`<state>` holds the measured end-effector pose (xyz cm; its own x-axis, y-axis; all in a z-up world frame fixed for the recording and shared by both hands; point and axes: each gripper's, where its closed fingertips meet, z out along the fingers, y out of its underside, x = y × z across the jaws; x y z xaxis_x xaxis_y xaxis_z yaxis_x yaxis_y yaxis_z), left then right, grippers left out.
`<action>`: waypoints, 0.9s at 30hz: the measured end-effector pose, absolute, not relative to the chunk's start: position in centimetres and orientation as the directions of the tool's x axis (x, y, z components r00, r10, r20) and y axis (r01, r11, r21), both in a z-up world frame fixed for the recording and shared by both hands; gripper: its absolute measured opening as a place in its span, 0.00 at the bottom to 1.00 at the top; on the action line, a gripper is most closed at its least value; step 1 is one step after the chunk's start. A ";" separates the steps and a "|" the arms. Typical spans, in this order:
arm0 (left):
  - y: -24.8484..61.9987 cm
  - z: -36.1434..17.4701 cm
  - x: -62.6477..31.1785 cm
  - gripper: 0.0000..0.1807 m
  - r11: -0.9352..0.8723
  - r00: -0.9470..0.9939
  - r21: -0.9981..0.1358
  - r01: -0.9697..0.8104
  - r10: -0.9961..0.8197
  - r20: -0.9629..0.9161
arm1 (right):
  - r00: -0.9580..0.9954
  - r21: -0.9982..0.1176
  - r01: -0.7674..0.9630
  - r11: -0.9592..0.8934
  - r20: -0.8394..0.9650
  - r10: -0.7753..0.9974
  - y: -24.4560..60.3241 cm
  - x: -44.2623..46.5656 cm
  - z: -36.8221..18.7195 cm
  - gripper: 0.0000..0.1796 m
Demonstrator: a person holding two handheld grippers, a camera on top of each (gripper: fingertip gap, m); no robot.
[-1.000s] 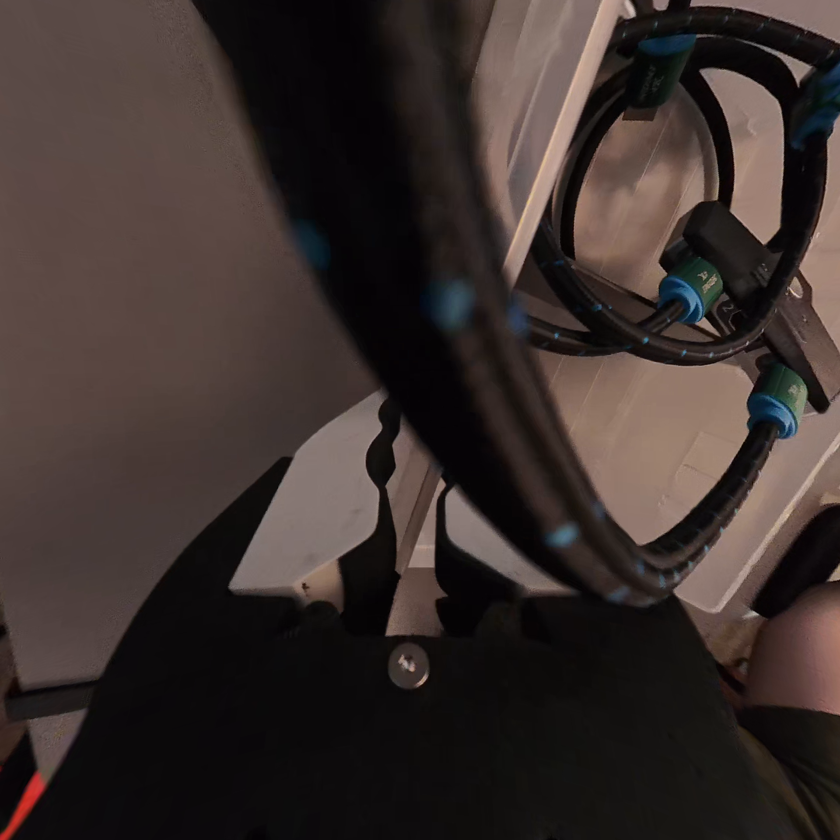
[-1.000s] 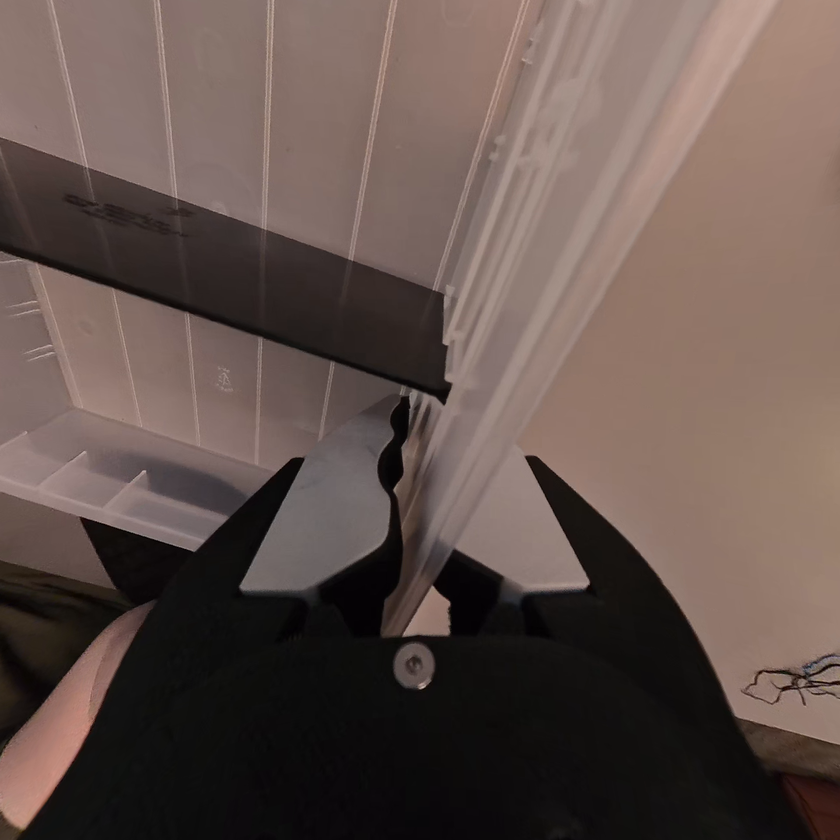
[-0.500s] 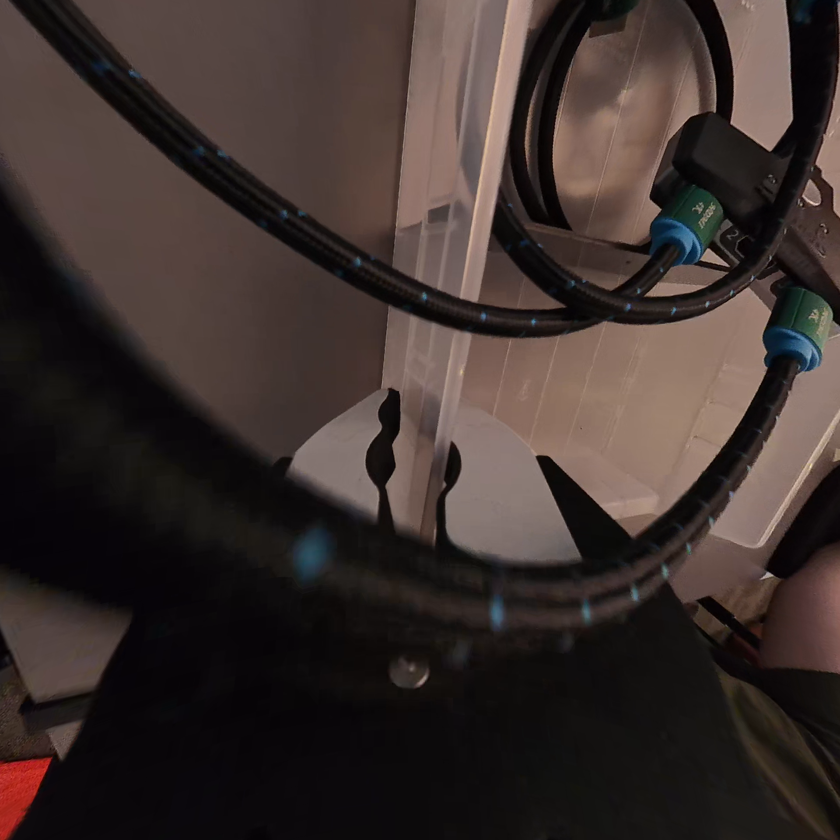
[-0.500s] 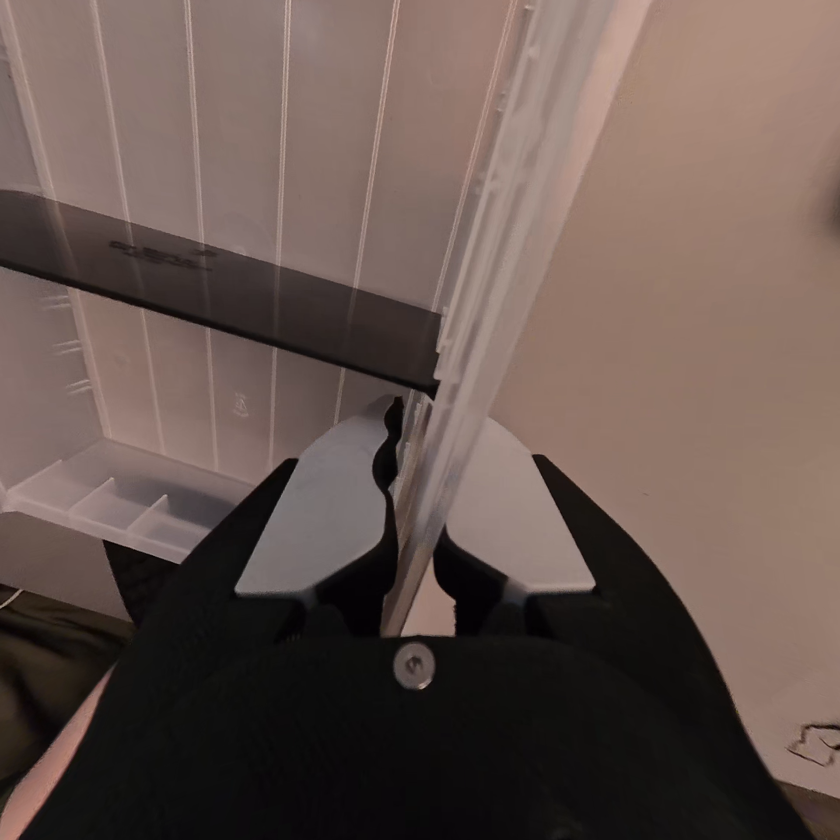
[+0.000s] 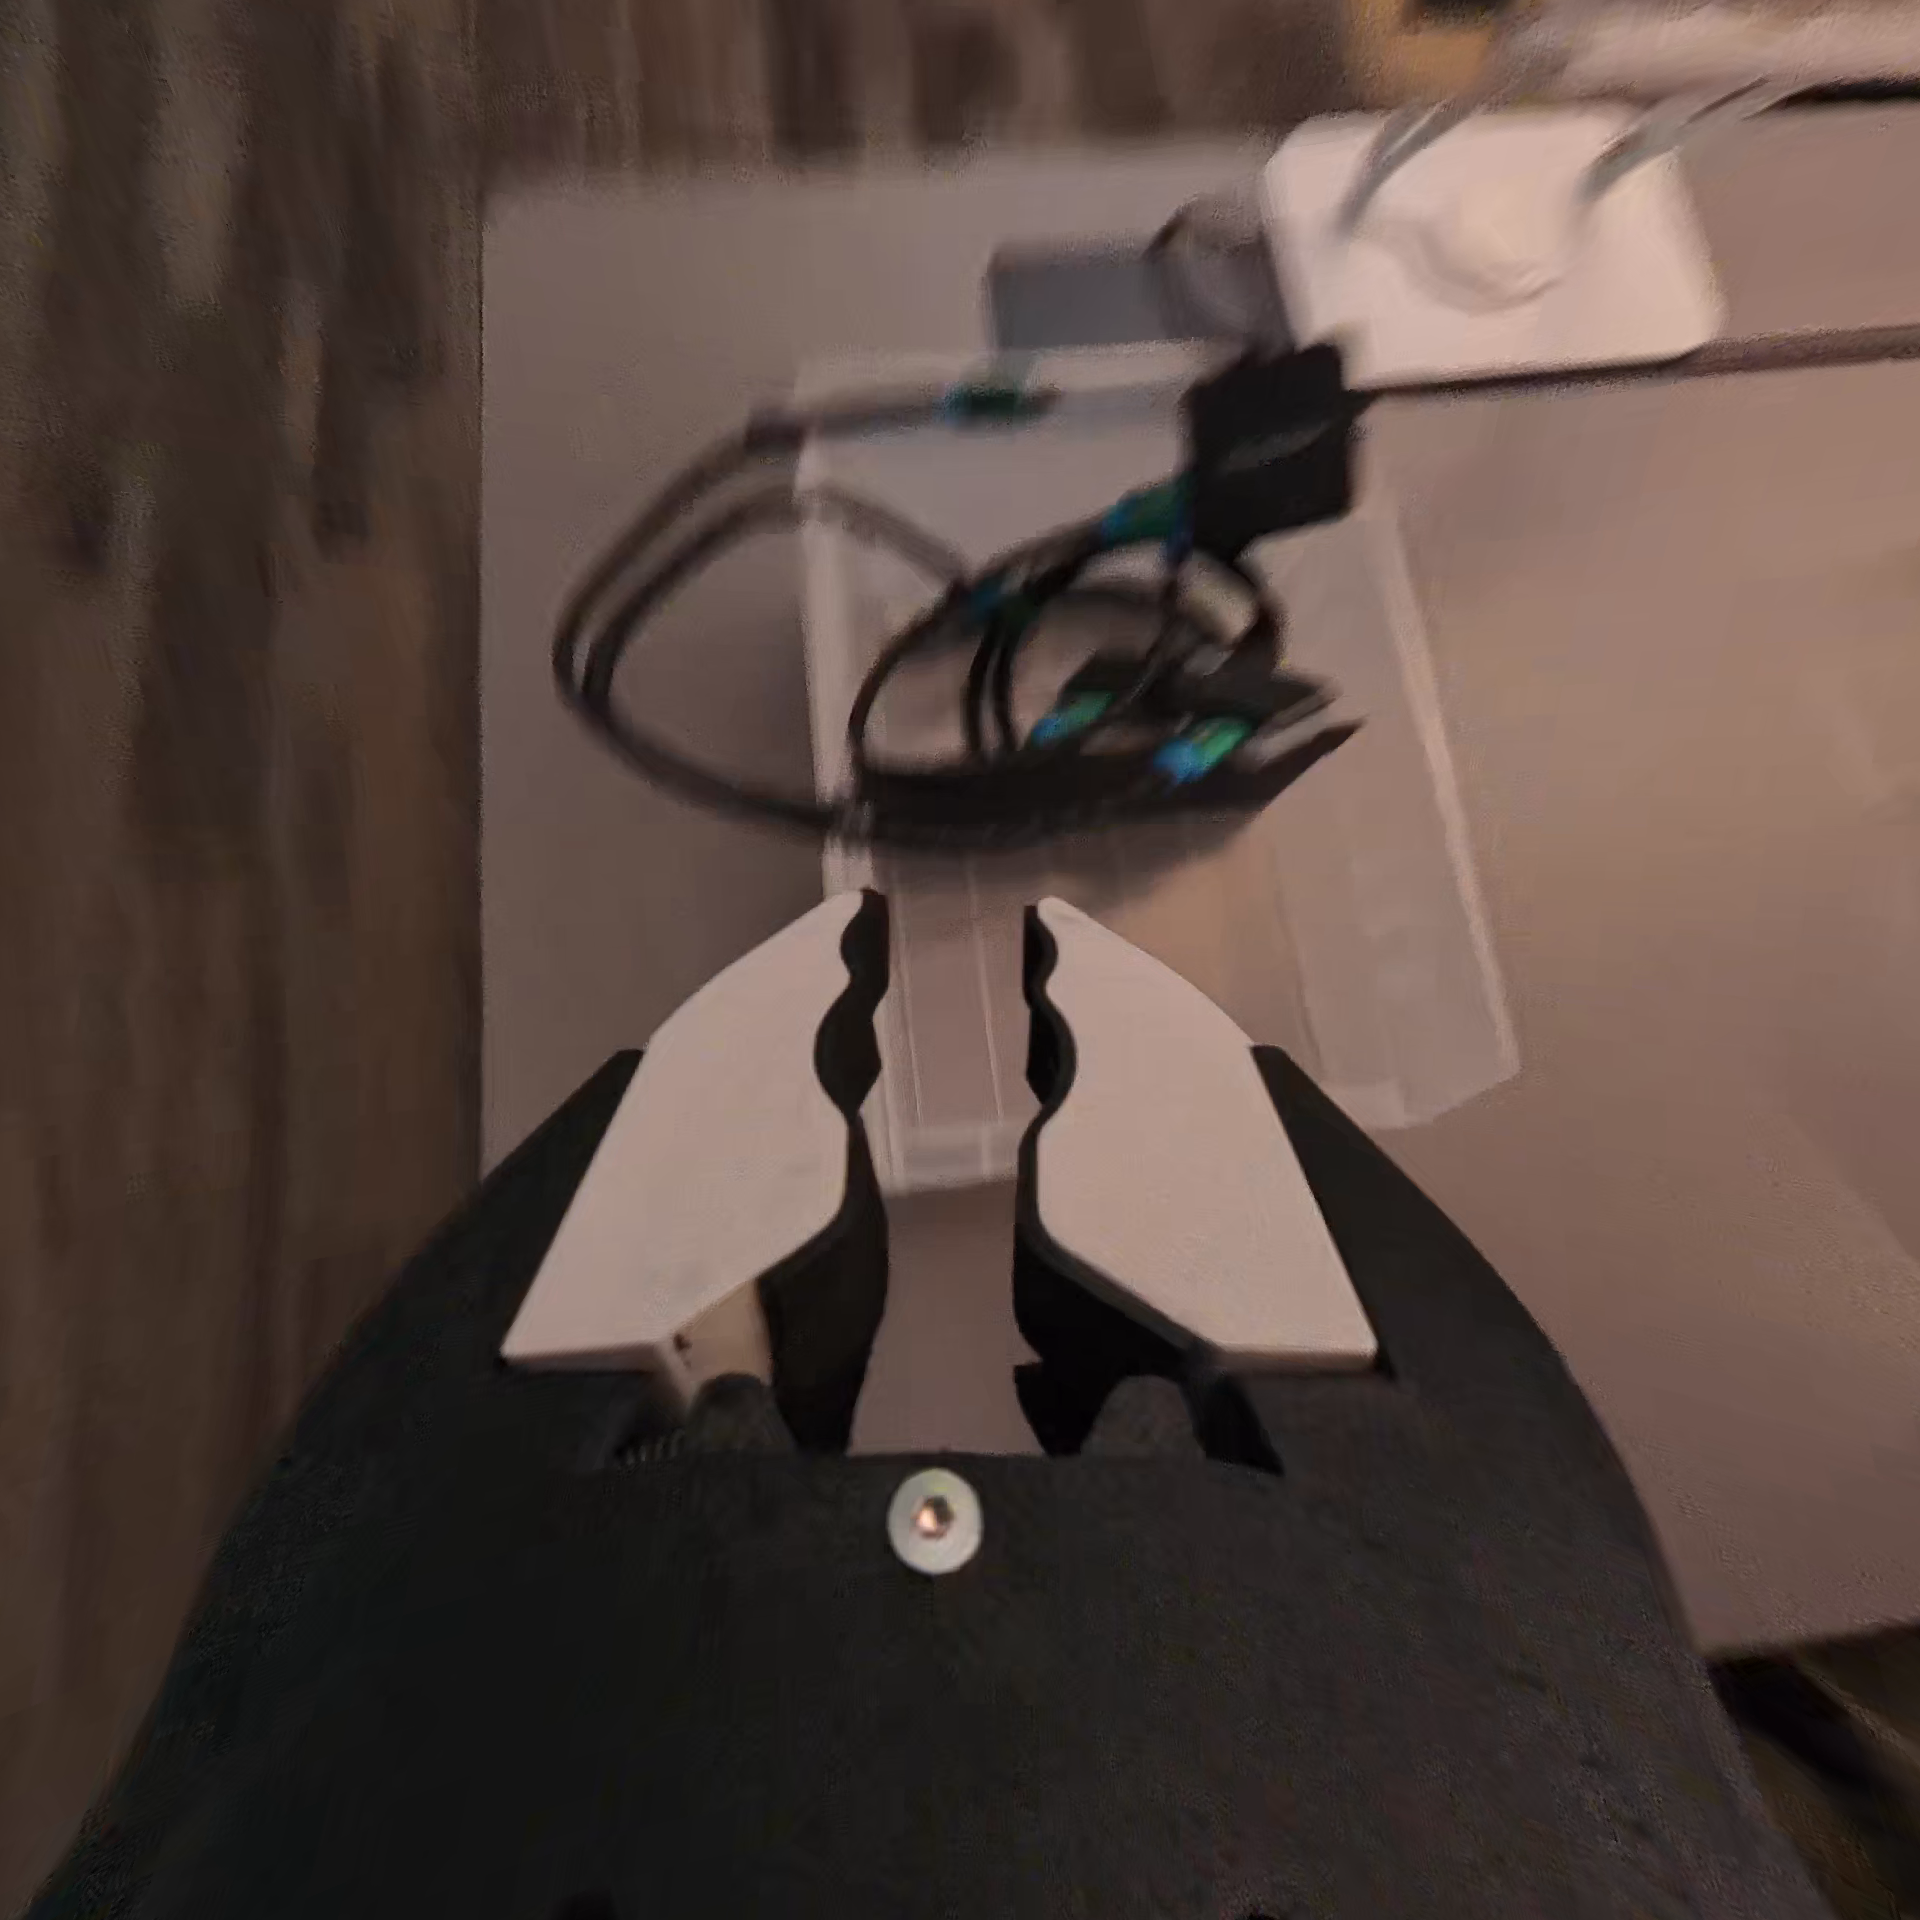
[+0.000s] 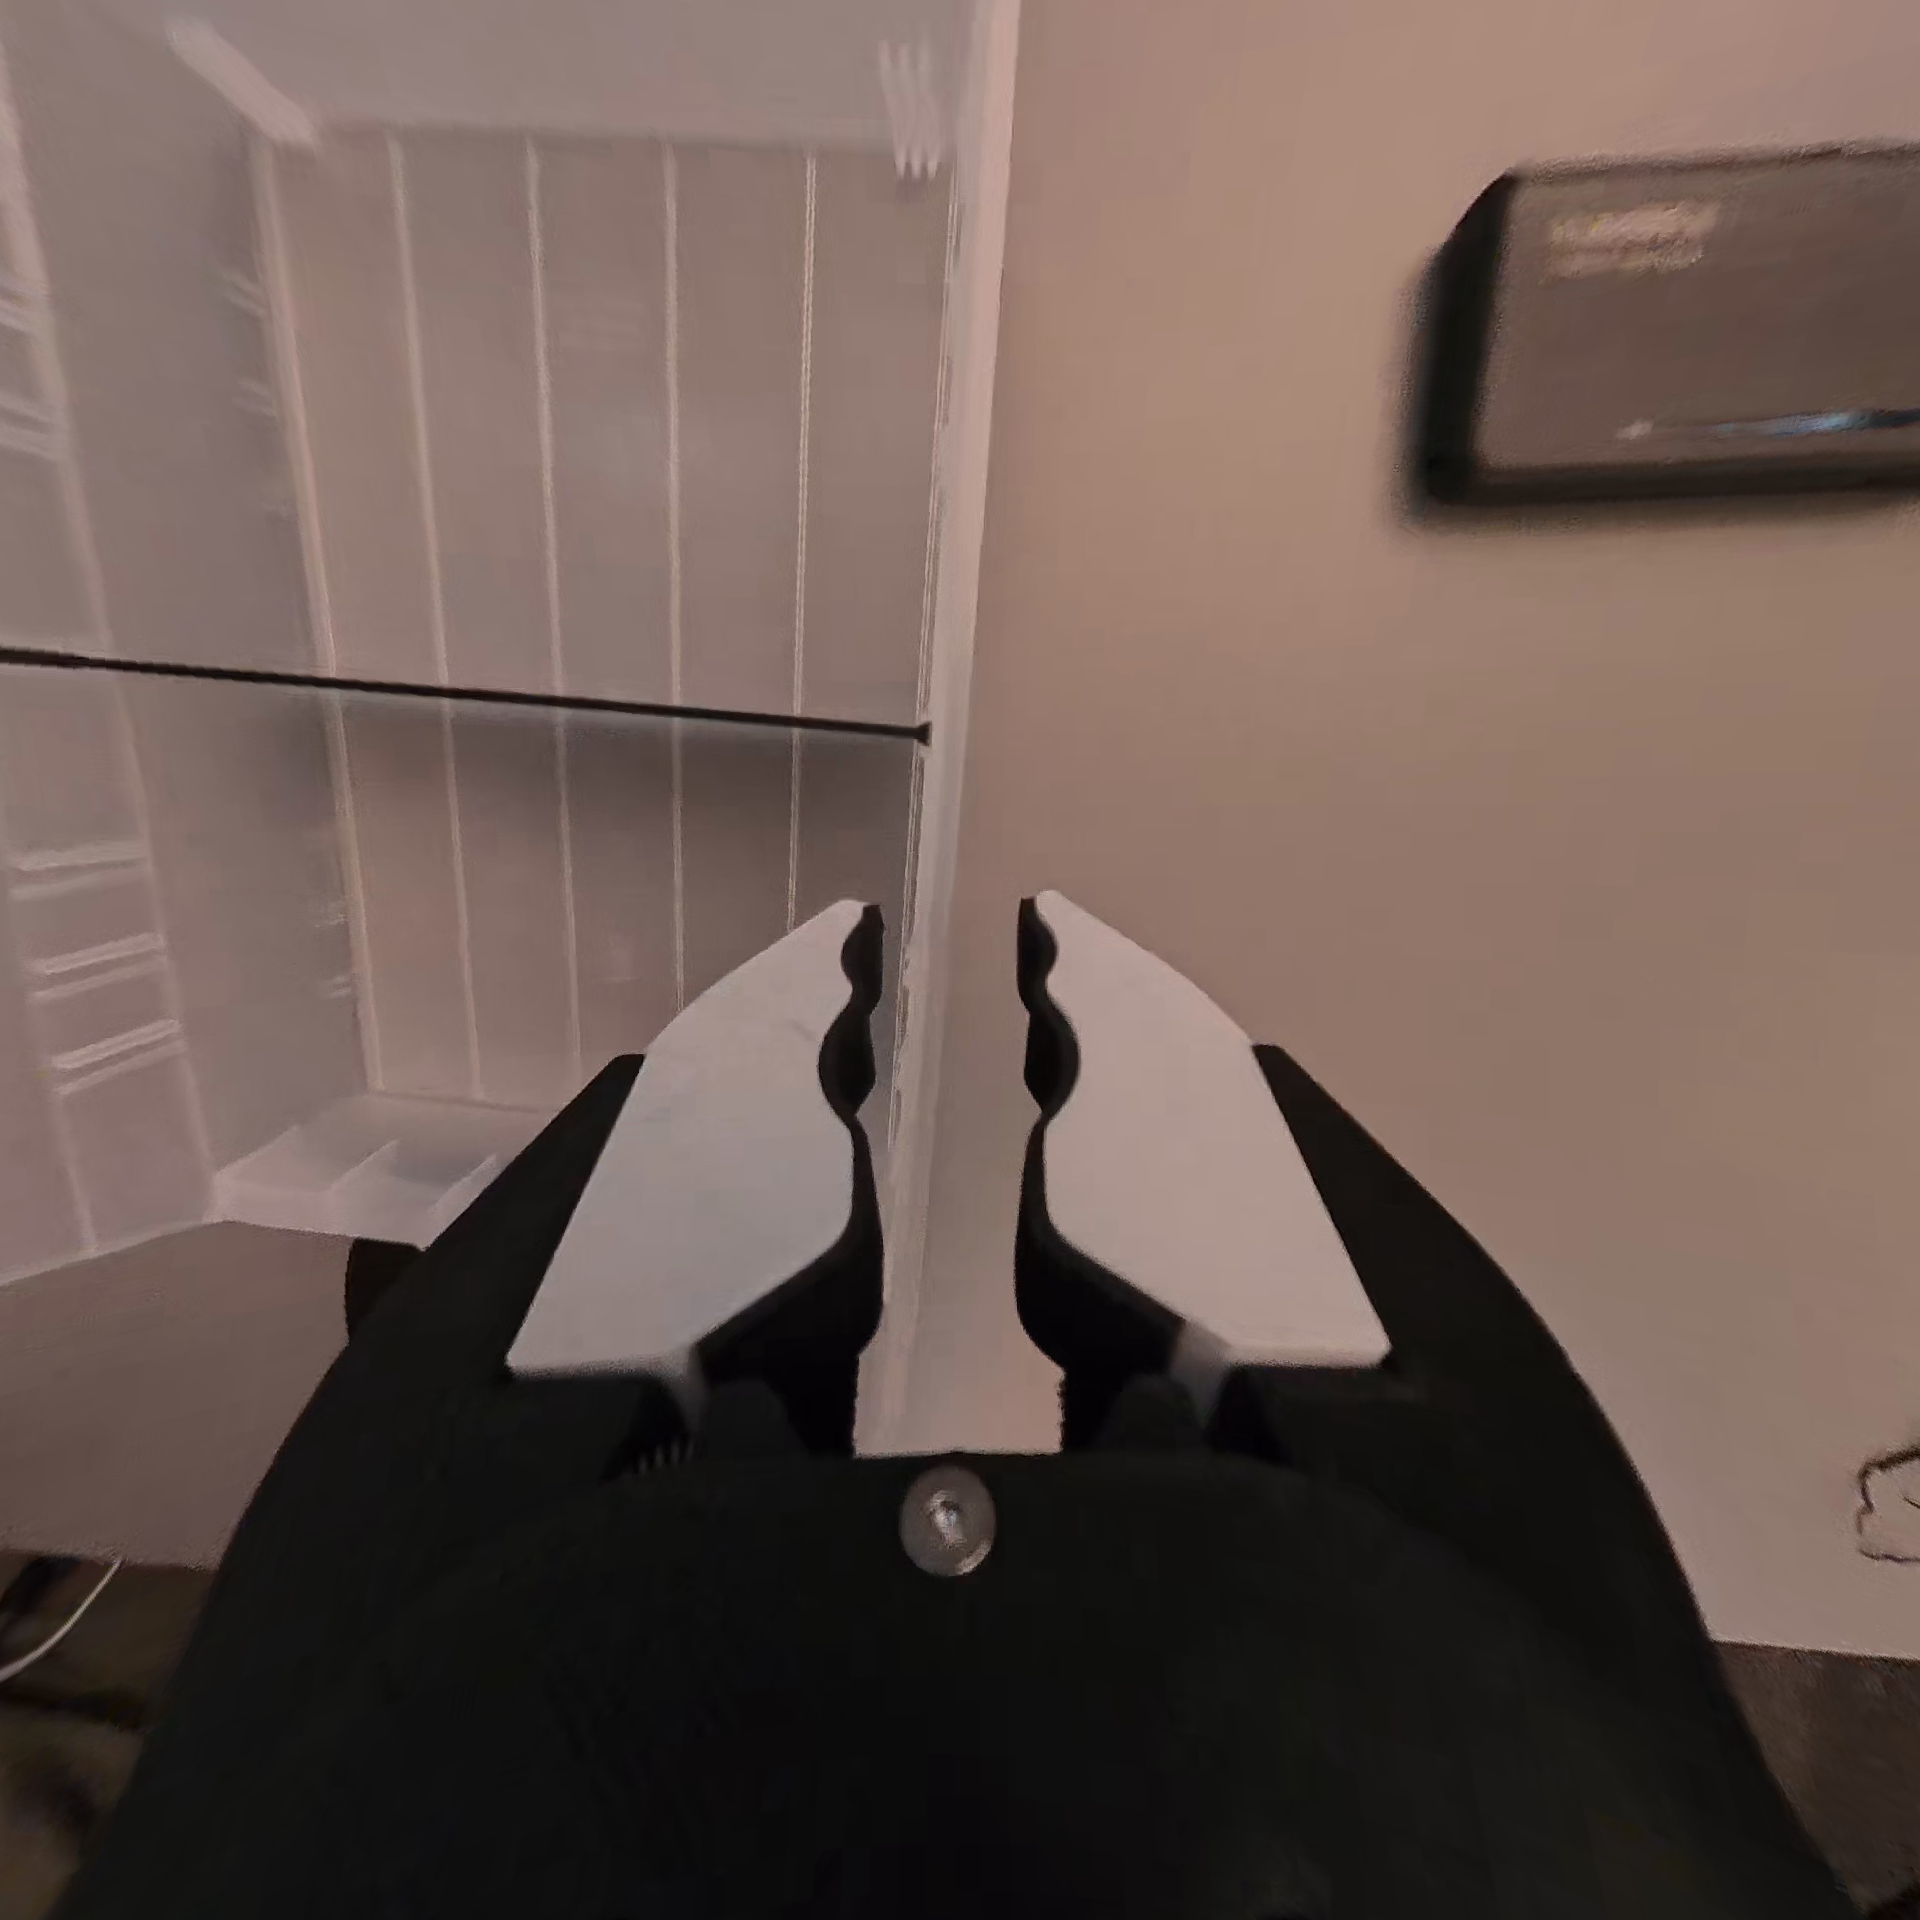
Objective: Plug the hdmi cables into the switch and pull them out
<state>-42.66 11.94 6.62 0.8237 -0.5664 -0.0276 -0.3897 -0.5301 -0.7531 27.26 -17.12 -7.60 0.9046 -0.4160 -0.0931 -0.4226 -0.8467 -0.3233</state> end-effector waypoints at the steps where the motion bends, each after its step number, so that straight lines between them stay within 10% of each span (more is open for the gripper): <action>1: 11.8 8.4 -40.7 0.19 -0.386 0.767 -0.814 -0.434 -0.633 -0.108 | 0.904 -0.369 -0.416 -0.831 -0.065 -0.423 -17.1 27.4 -6.3 0.14; 5: 11.7 12.2 -34.7 0.30 0.123 0.637 -0.847 -0.517 -0.605 -0.477 | 0.915 -0.626 -0.280 -0.728 0.056 -0.399 -15.6 26.8 0.8 0.14; 10: 12.4 7.4 -28.7 0.45 0.090 0.462 -0.707 -0.701 -0.697 -0.548 | 0.884 -0.915 0.166 -0.368 0.303 -0.356 -12.3 23.1 12.6 0.22; 16: 17.3 2.9 -24.1 0.41 0.082 0.454 -0.653 -0.753 -0.655 -0.604 | 0.719 -0.791 0.612 0.021 0.545 -0.432 -11.9 15.5 19.9 0.20; 27: 22.7 -5.1 -23.7 0.39 0.021 0.197 -0.277 -0.961 -0.650 -0.734 | 0.768 -0.824 0.566 -0.018 0.535 -0.353 -9.9 14.8 18.6 0.22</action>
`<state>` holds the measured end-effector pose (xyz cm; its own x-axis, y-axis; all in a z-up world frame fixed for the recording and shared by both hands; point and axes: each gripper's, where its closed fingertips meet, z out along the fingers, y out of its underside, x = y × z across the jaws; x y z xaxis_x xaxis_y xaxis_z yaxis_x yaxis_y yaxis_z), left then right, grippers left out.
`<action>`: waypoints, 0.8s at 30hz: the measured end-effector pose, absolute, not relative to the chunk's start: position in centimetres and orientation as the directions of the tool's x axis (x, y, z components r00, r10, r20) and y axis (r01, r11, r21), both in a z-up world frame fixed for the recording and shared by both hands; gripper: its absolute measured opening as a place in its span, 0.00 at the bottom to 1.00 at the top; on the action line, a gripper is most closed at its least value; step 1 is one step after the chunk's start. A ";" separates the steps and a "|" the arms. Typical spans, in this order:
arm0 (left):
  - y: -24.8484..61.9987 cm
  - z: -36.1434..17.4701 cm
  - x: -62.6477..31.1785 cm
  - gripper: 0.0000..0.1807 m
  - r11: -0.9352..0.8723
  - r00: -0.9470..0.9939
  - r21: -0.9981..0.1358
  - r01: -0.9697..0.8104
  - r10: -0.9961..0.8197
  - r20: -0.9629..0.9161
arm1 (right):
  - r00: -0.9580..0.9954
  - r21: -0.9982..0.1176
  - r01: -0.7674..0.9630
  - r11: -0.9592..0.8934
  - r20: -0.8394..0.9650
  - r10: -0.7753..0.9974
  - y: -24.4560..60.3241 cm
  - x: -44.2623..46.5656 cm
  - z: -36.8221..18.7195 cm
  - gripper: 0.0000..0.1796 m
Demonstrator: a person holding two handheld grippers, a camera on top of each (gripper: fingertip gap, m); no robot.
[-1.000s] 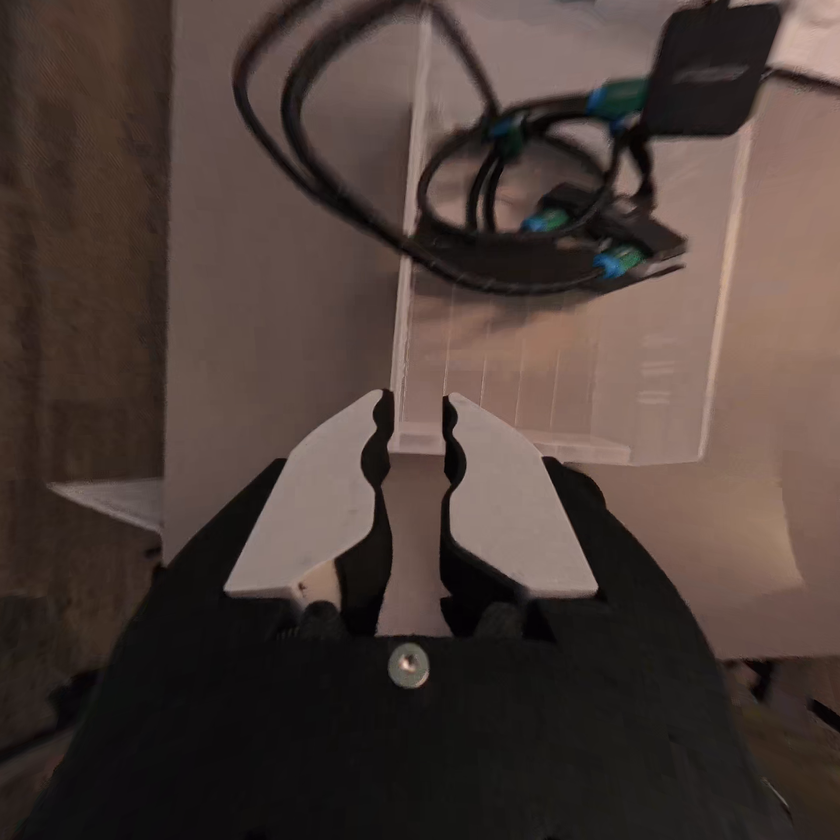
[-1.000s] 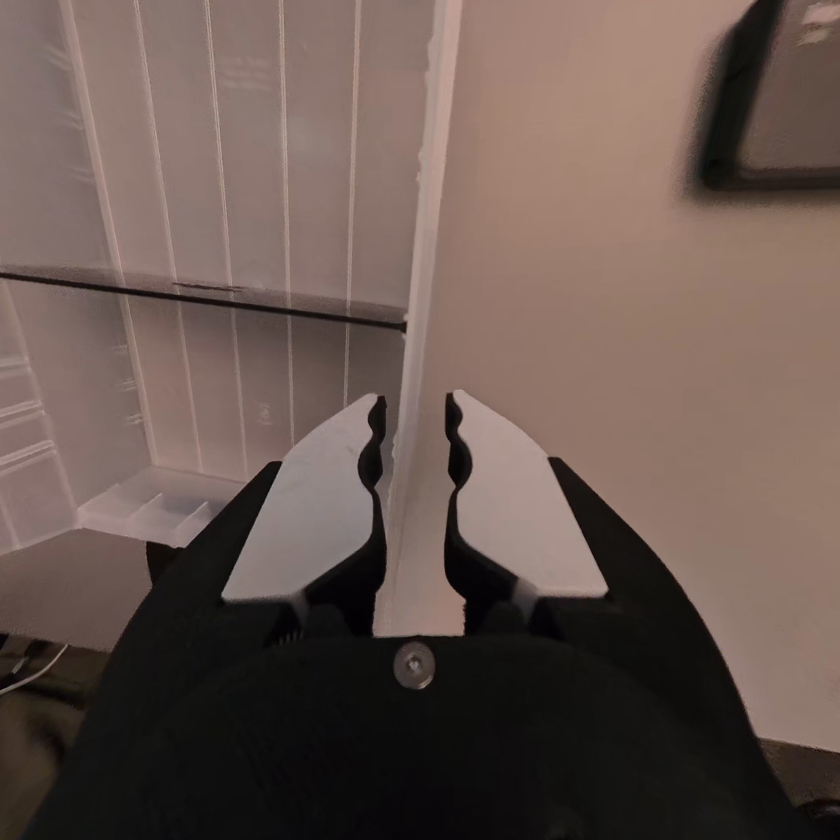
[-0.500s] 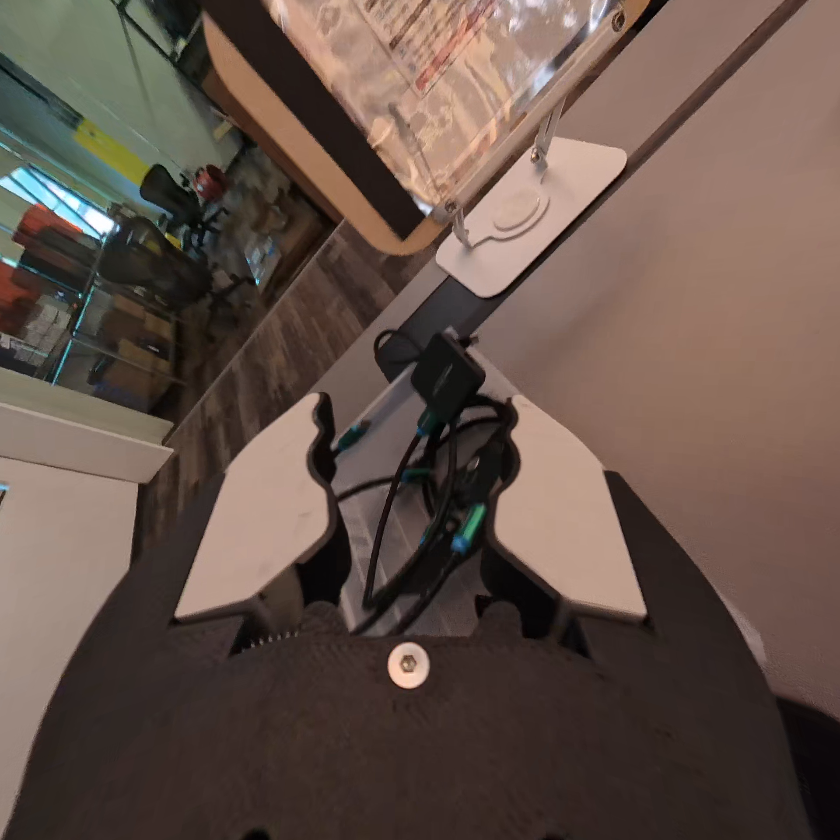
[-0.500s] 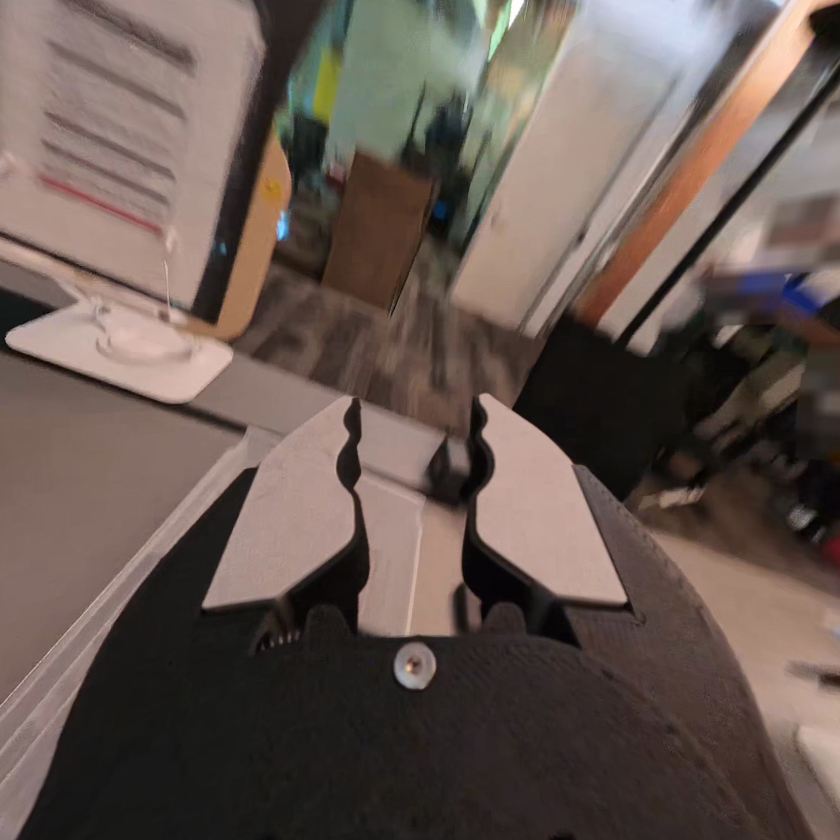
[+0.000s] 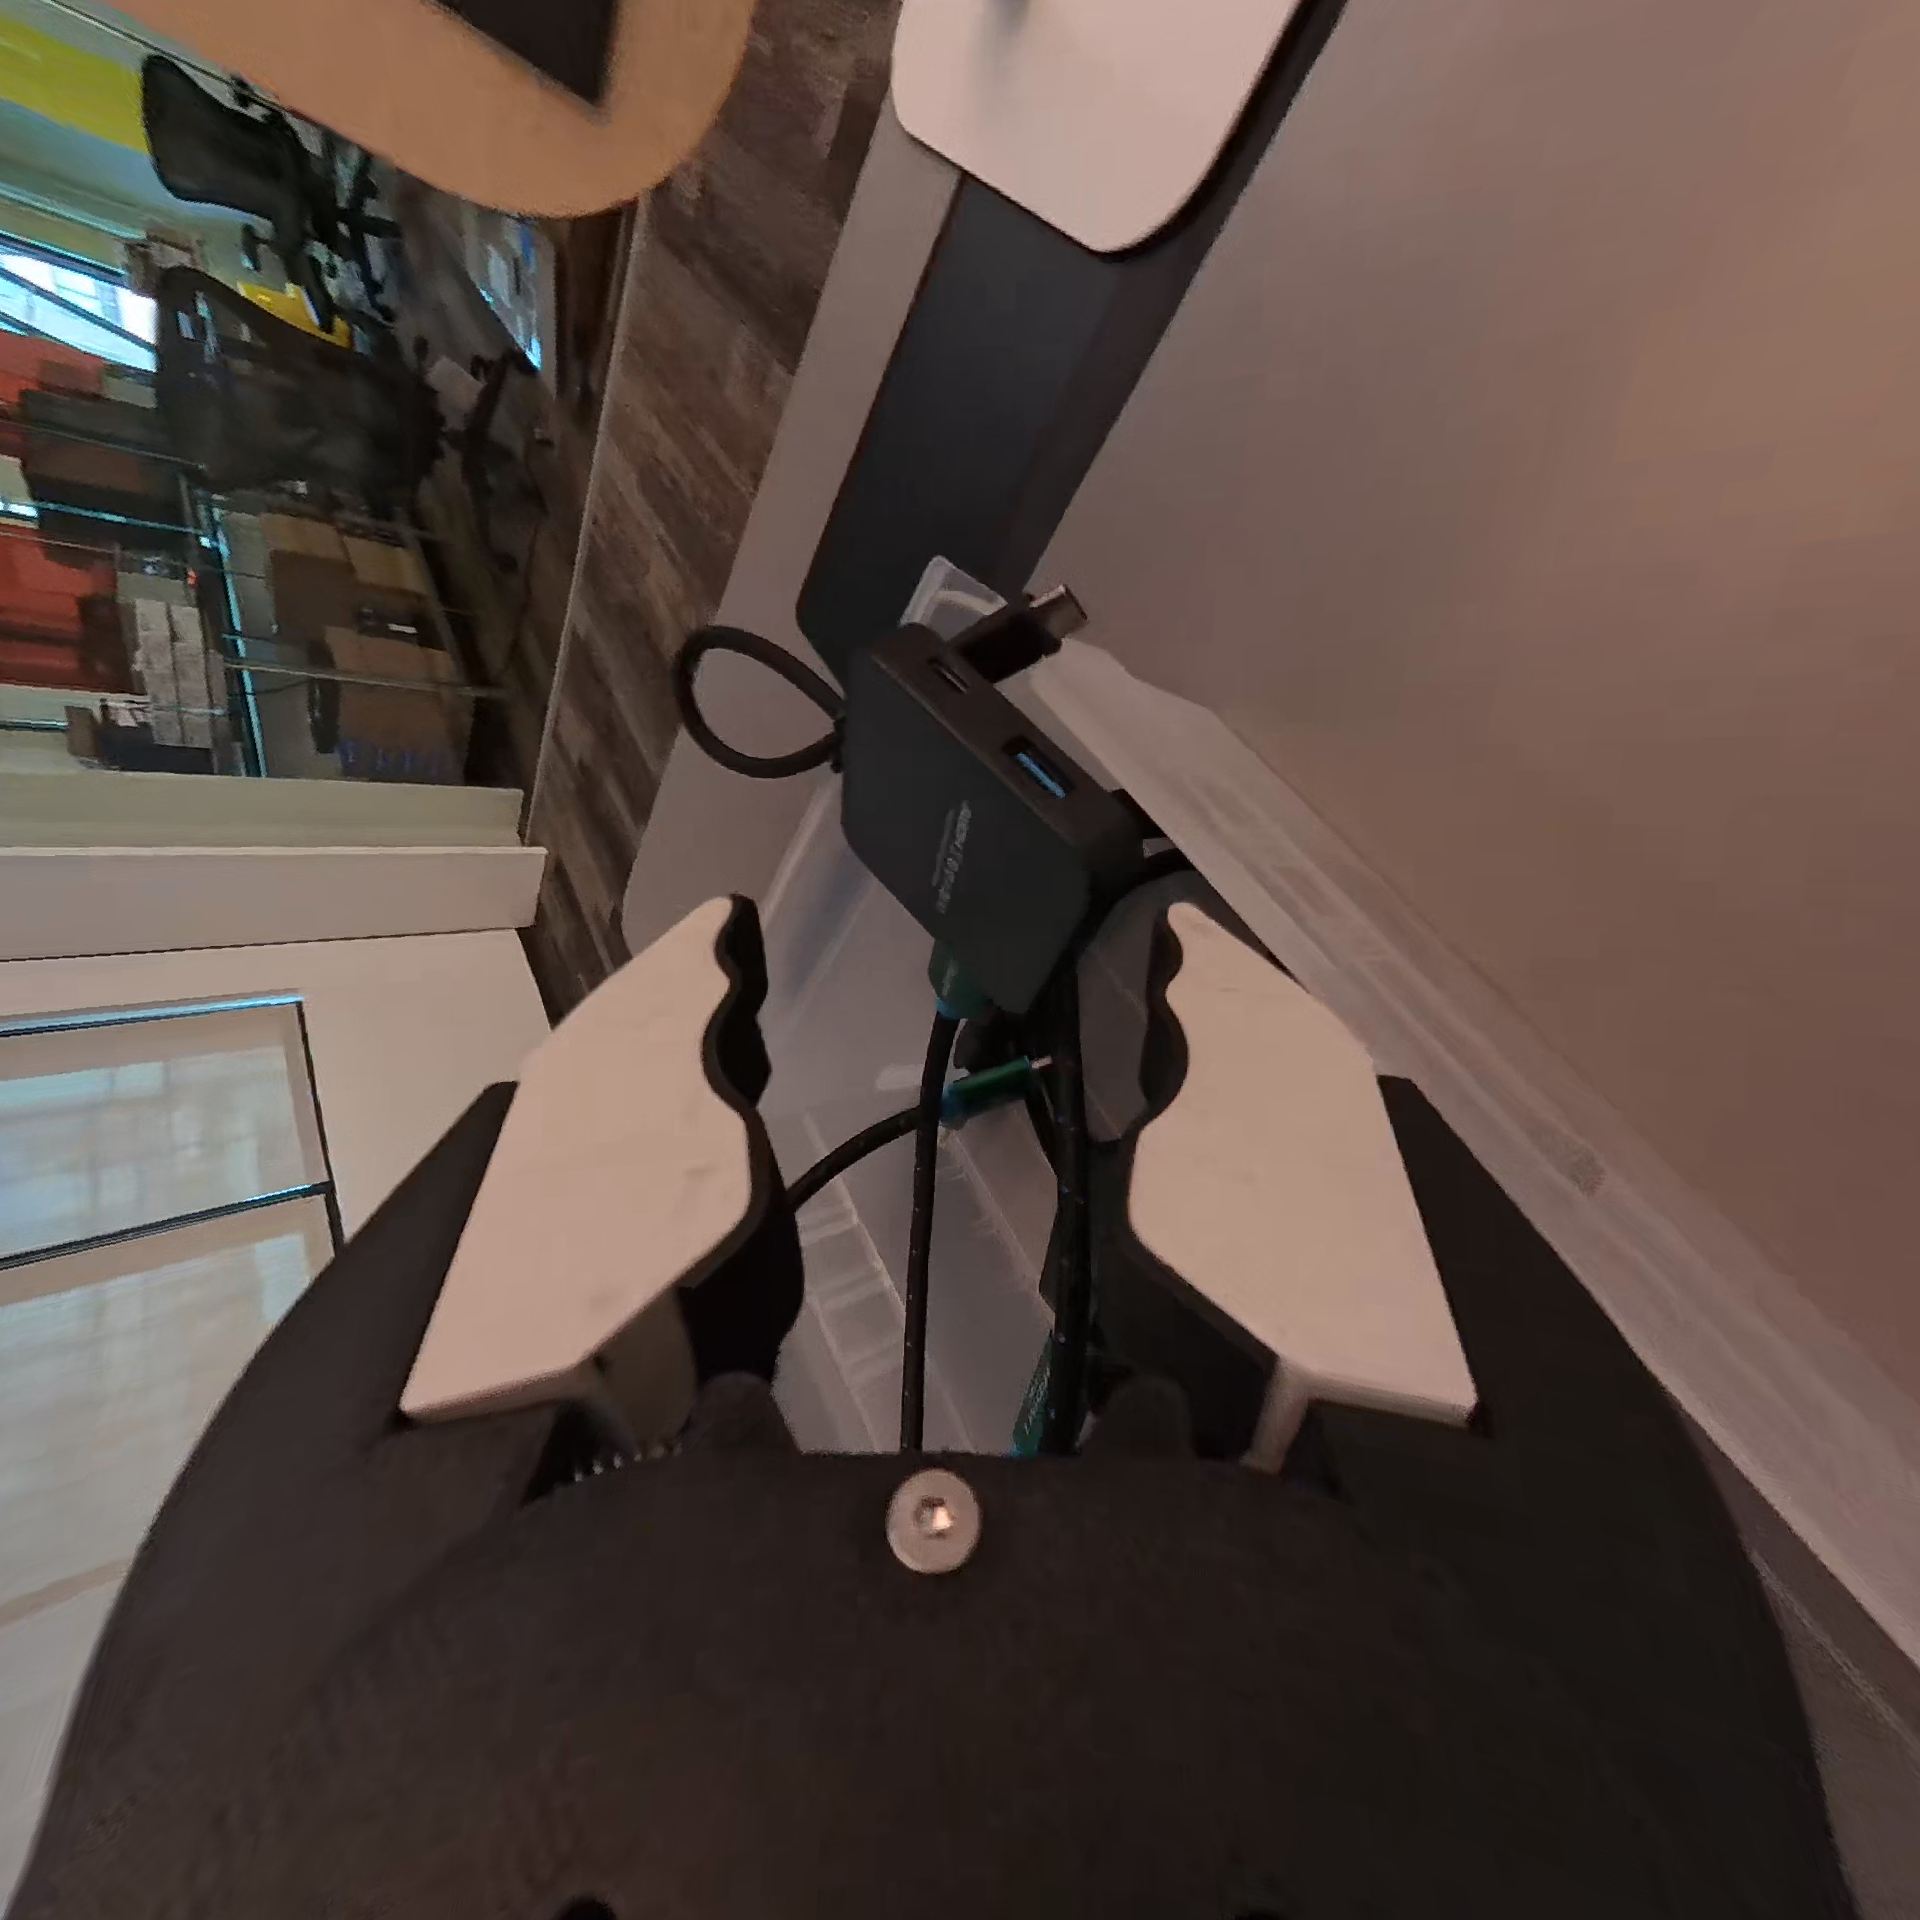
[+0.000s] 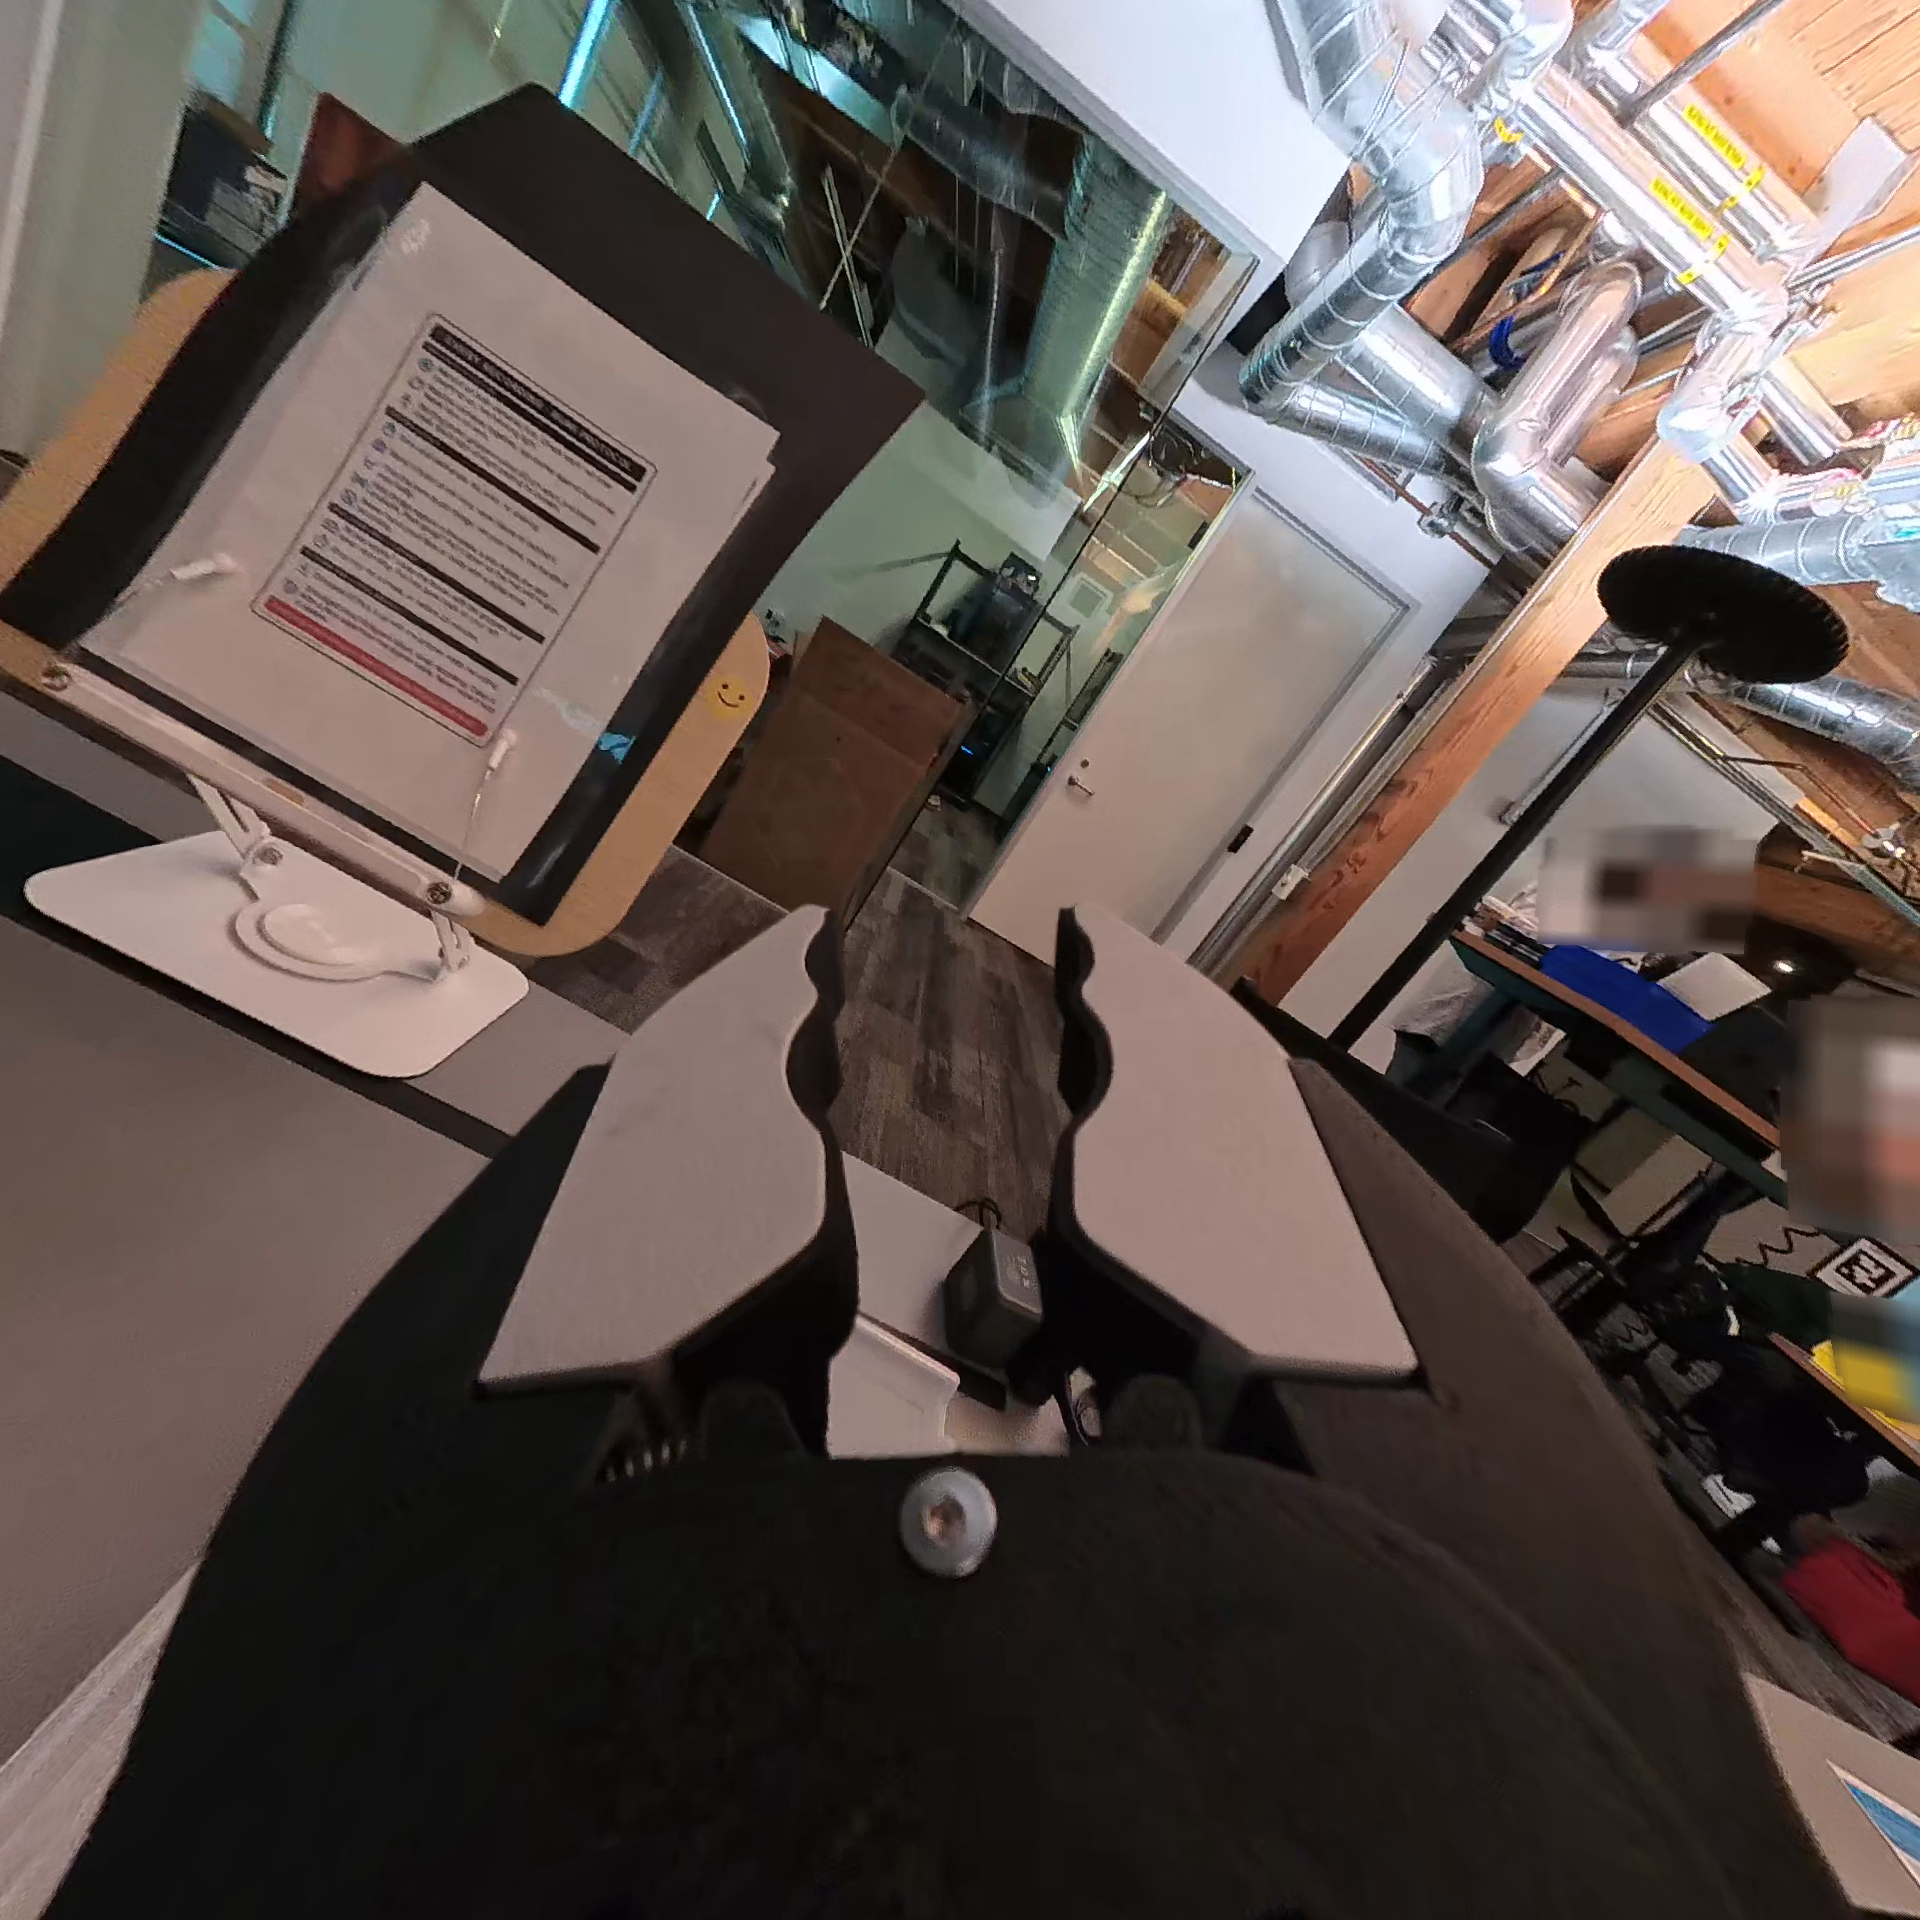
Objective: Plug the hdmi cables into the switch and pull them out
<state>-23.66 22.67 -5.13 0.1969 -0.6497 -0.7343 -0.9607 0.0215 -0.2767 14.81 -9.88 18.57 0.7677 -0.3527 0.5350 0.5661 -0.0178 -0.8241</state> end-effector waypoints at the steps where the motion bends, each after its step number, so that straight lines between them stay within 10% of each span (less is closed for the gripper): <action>1: 22.8 -5.5 -23.8 0.38 0.016 0.182 -0.257 -0.966 -0.661 -0.728 | 0.770 -0.827 0.561 -0.019 0.531 -0.354 -9.9 15.0 18.5 0.22; 16: 25.1 -5.8 -24.1 0.14 0.060 0.151 -0.228 -0.972 -0.581 -0.800 | 0.786 -0.831 0.554 -0.052 0.543 -0.295 -8.3 14.5 17.3 0.22; 24: 22.4 4.5 -25.9 0.09 0.078 0.431 -0.516 -0.853 -0.452 -0.781 | 0.777 -0.812 0.578 -0.083 0.579 -0.249 -7.3 13.4 16.5 0.21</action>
<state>-25.87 22.42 4.45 0.4311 -0.4523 -0.7807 -0.8530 0.0779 -0.5161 13.43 -7.31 16.48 0.7768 -0.2488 0.5786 0.5780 -0.0831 -0.8118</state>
